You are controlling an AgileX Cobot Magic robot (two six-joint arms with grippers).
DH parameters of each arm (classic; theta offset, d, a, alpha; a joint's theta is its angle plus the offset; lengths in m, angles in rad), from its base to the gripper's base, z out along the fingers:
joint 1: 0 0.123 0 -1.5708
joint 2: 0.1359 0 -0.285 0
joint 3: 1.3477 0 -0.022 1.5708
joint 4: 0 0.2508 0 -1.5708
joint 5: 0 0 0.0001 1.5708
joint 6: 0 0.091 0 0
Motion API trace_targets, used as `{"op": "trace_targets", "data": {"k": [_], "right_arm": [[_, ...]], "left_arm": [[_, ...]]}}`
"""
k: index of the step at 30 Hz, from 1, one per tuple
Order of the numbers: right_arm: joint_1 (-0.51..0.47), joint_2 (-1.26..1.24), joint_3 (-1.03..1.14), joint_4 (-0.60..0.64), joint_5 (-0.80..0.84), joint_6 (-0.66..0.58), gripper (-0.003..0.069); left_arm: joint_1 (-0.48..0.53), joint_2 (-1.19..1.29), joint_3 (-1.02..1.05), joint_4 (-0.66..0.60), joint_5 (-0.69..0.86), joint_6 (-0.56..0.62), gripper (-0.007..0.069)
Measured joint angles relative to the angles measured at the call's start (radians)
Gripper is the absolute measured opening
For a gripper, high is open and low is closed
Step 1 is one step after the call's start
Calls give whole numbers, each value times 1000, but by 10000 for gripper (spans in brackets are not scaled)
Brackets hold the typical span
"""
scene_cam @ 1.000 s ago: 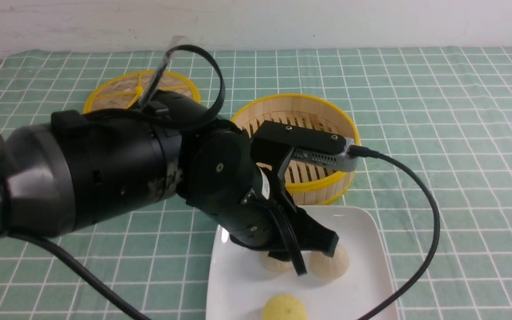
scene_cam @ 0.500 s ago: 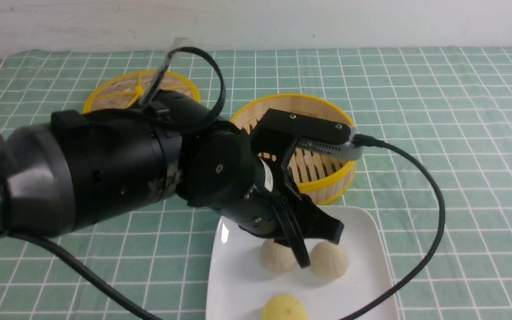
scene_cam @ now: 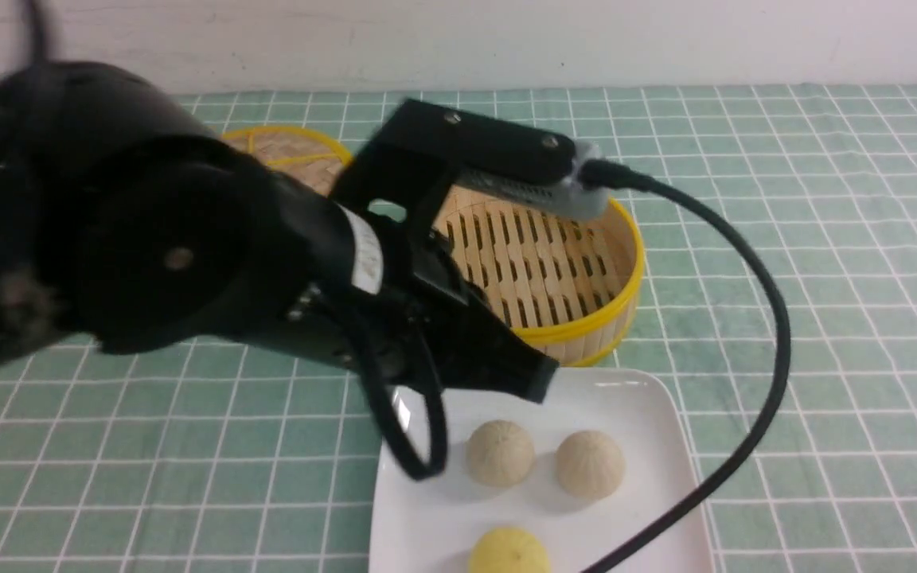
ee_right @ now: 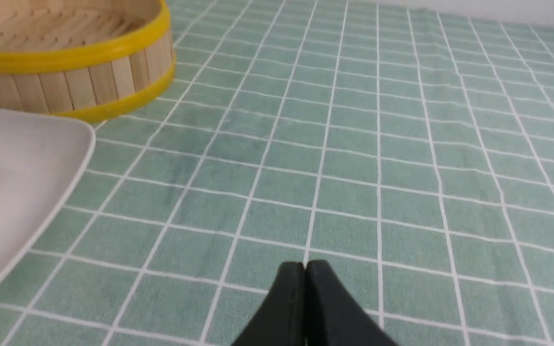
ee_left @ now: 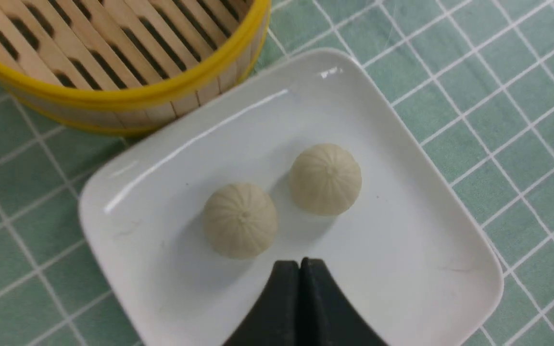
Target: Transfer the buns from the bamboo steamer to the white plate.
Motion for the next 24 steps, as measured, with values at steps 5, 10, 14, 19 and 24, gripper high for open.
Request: {"op": "trace_targets", "data": {"k": [5, 10, 14, 19, 24], "right_arm": [[-1, 0, -6, -2, 39, 0, 22], [-1, 0, -10, -2, 57, 0, 22], [-1, 0, -10, -3, 60, 0, 27], [-1, 0, -10, -3, 61, 0, 33], [-1, 0, -10, -2, 62, 0, 38]], "left_arm": [[0, -193, 0, 10, 64, -68, 1], [0, -369, 0, 36, 141, -80, 1], [0, -465, 27, 49, 196, -90, 1], [0, -515, 97, 52, 233, -137, 1], [0, -517, 158, 52, 235, -157, 1]]}}
